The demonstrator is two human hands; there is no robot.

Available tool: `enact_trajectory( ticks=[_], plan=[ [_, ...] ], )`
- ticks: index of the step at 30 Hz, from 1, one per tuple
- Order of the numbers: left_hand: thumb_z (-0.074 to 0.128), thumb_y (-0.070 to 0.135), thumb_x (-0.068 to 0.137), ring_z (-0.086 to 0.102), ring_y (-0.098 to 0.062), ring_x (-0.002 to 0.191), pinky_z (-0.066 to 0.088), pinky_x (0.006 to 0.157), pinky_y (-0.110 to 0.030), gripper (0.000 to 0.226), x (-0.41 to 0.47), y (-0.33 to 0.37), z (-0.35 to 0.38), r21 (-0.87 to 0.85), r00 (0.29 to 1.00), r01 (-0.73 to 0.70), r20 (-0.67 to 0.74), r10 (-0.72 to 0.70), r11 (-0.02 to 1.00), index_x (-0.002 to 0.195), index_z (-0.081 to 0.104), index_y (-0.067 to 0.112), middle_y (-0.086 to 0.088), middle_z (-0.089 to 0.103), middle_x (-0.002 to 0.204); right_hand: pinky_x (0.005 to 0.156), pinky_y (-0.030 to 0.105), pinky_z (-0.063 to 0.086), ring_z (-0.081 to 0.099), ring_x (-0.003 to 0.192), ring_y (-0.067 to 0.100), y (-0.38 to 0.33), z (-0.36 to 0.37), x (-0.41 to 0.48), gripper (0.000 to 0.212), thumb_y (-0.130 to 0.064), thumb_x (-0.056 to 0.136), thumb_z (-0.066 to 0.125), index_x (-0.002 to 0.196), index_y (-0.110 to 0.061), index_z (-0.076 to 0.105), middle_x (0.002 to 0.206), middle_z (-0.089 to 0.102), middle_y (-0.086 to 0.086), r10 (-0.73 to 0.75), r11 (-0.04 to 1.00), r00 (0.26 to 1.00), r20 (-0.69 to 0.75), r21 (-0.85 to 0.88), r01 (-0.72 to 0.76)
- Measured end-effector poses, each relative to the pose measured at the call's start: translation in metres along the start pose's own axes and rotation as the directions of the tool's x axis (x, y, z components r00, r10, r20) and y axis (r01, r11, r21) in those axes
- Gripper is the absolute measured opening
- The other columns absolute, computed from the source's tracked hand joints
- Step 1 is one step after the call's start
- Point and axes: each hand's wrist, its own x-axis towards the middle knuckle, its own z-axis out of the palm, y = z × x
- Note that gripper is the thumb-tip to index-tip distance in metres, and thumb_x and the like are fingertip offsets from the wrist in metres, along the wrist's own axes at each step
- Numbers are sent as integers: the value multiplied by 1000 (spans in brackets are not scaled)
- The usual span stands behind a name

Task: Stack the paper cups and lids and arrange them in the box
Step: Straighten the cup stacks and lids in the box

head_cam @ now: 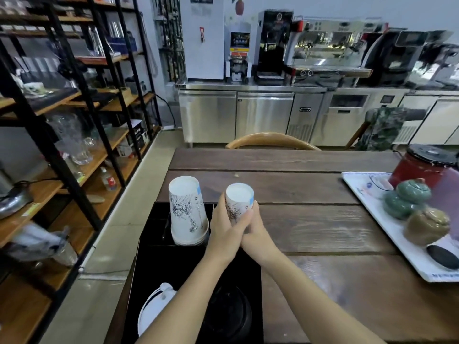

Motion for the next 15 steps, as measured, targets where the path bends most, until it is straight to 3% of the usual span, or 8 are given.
enact_trajectory(
  ticks=[2,5,7,8,10,12,13,15],
  plan=[
    [56,59,62,43,-14,127,34,111,-39,91,-5,-4,3,87,998,-29,-56,34,996,141,34,21,-1,48,135,92,39,53,60,94,10,-2,-2,6,41,-24,75,62,112,-14,46,106,60,7,6,1000,1000,-29,4,-6],
    [51,62,60,37,-16,130,30,113,-39,98,-8,-5,6,151,995,-44,-78,57,988,145,27,20,-6,43,139,89,41,54,59,89,10,-1,-3,12,42,-34,75,64,109,-13,49,104,64,10,9,1000,1000,-19,10,-9],
    [48,64,60,31,-15,133,25,115,-35,101,-9,-5,6,187,996,-50,-58,61,981,146,24,19,-4,37,144,98,55,45,54,101,12,6,0,12,44,-35,79,66,118,-24,47,122,60,11,34,999,997,-68,-20,-35],
    [46,64,61,29,-13,134,24,114,-31,100,-11,-4,5,202,997,-53,-50,64,978,146,23,18,-3,35,144,107,57,36,47,114,13,6,3,11,56,-33,82,66,130,-31,38,136,50,7,64,996,990,-127,-61,-72],
    [47,59,70,32,-9,131,26,110,-24,86,-20,0,3,230,991,-97,-67,115,968,142,31,17,1,40,140,115,49,22,32,131,13,1,6,-3,75,-26,84,65,145,-24,21,146,31,-1,91,987,945,-316,-99,-128],
    [50,49,77,46,-5,119,38,103,-25,61,-32,9,-2,252,963,-171,-161,216,953,128,49,16,6,53,124,108,36,31,39,119,6,-2,9,-18,59,-28,82,62,133,-29,34,130,38,-13,-118,990,886,-448,-118,72],
    [49,46,79,52,-3,109,43,96,-25,49,-36,14,-6,252,931,-230,-225,288,940,118,57,16,9,58,113,101,30,35,43,111,6,-4,9,-24,46,-29,80,60,122,-36,40,121,42,-16,-223,973,860,-458,-153,171],
    [49,36,83,55,0,93,45,86,-19,31,-41,24,-18,281,819,-371,-350,455,885,100,62,14,15,59,96,93,25,40,48,103,7,-3,12,-26,37,-17,80,57,110,-35,46,111,48,-17,-295,952,884,-364,-188,240]
  ],
)
